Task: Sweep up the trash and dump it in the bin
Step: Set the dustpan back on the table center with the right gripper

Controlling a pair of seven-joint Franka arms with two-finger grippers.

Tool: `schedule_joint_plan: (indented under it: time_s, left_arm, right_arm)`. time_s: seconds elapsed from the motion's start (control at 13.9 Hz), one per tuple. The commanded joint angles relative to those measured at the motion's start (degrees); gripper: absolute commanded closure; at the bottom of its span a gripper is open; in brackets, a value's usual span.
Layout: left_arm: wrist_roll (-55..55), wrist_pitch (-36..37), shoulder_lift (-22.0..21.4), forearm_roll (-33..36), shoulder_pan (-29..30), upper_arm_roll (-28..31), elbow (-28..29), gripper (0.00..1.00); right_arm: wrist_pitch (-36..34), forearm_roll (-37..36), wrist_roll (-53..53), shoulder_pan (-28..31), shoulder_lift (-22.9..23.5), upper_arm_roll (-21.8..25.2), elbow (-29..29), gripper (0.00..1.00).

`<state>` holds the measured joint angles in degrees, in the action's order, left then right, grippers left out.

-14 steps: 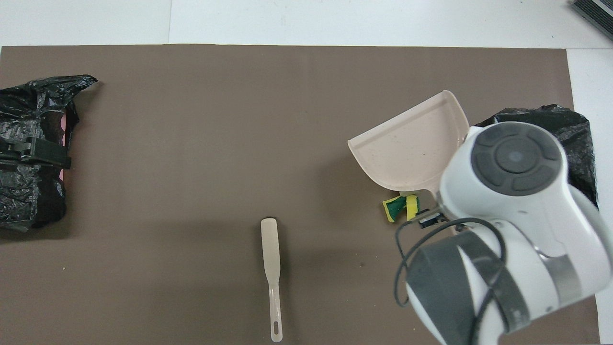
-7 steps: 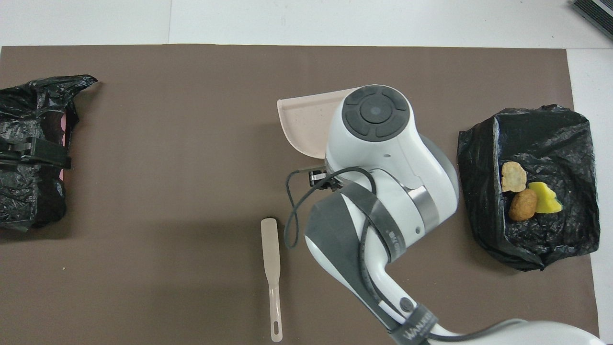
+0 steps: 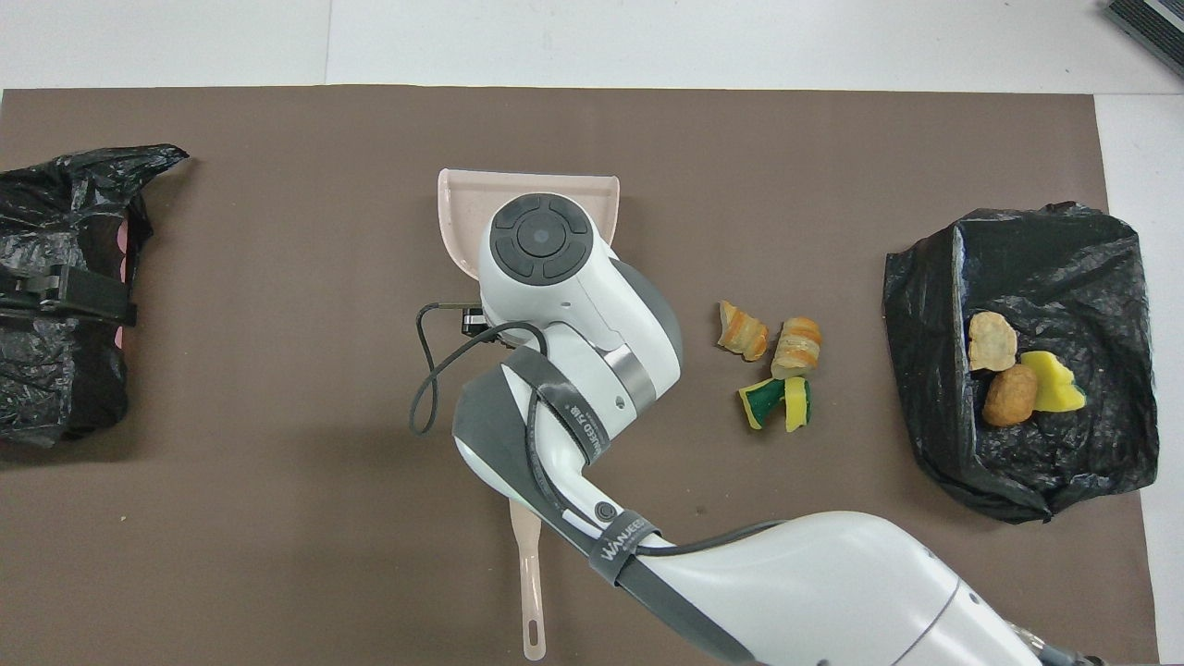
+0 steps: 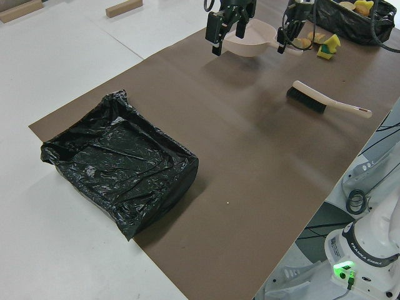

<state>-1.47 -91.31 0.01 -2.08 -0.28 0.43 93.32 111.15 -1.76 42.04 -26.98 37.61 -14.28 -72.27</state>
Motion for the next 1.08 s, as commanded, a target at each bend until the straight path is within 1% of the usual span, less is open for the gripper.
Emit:
schedule_joint_plan:
  time_s: [0.0,0.14,0.29,0.43,0.5,0.57,0.65,0.79,0.93,1.0]
  left_arm:
    - [0.5,1.3,0.3,0.7,0.5,-0.3,-1.0,0.0]
    - [0.5,1.2,0.3,0.7,0.5,-0.3,-1.0,0.0]
    - [0.5,1.2,0.3,0.7,0.5,-0.3,-1.0,0.0]
    - [0.5,1.2,0.3,0.7,0.5,-0.3,-1.0,0.0]
    - [0.4,1.3,0.3,0.7,0.5,-0.3,-1.0,0.0]
    - [0.5,1.3,0.3,0.7,0.5,-0.3,-1.0,0.0]
    - [0.5,1.2,0.3,0.7,0.5,-0.3,-1.0,0.0]
    - [0.5,1.3,0.3,0.7,0.5,-0.3,-1.0,0.0]
    - [0.5,1.3,0.3,0.7,0.5,-0.3,-1.0,0.0]
    - [0.5,1.3,0.3,0.7,0.5,-0.3,-1.0,0.0]
  right_arm:
    - [-0.2,-1.7,0.7,0.0,2.1,0.1,2.6,1.0]
    - [0.2,-2.5,0.7,-0.8,3.1,0.0,2.4,1.0]
    - [0.2,-2.5,0.6,-0.3,3.2,0.0,2.0,1.0]
    - [1.7,-2.4,0.8,-1.1,4.5,0.0,2.0,1.0]
    - [1.1,-2.4,0.8,-1.0,4.4,0.0,2.0,0.73]
    - [1.3,-2.7,0.8,-0.8,4.4,0.0,2.0,0.21]
    - [1.3,-3.0,0.7,-0.9,4.1,0.2,2.1,0.0]
    - [-0.2,-3.1,0.3,-0.1,2.1,0.0,2.1,0.0]
    - [-2.2,-3.2,0.1,-0.5,0.2,0.1,2.0,0.0]
    - [-2.6,-2.8,-0.1,-0.4,-1.6,0.0,1.8,0.0]
